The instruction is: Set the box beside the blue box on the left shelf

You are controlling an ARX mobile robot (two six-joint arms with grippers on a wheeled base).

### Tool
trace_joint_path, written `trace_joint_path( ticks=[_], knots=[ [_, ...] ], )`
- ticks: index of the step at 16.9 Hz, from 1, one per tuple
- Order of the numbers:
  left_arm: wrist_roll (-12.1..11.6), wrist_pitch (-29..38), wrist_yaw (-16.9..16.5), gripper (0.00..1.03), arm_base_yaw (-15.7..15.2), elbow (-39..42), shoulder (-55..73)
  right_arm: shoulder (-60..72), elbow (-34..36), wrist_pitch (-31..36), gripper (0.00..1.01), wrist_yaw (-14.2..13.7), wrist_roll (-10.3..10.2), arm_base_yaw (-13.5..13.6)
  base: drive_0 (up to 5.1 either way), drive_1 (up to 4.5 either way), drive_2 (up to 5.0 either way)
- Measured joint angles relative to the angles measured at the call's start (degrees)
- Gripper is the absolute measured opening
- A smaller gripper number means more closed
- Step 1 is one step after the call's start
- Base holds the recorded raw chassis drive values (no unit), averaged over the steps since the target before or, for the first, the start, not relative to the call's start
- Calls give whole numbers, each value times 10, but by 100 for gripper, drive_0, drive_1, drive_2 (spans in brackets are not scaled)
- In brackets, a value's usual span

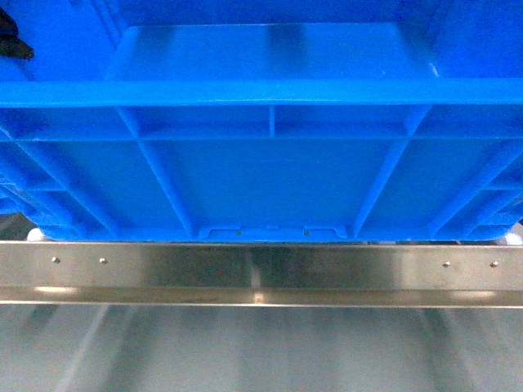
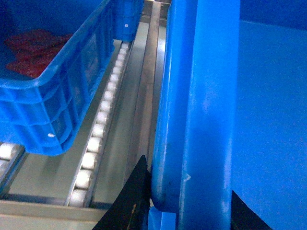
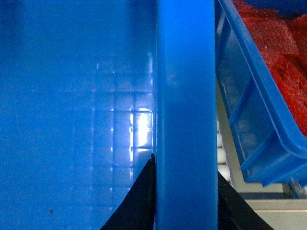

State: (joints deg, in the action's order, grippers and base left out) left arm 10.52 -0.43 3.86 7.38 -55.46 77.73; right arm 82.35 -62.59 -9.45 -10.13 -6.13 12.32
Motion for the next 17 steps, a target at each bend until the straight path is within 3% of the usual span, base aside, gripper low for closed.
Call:
trace_joint_path(
  ticks=[4,17],
  knots=[
    [0,-3,0,20,0,0,0,0,0,-4,21,1,0,0,-4,424,-433],
    [0,0,0,20,0,0,0,2,0,0,21,1,0,0,0,0,0]
  ],
)
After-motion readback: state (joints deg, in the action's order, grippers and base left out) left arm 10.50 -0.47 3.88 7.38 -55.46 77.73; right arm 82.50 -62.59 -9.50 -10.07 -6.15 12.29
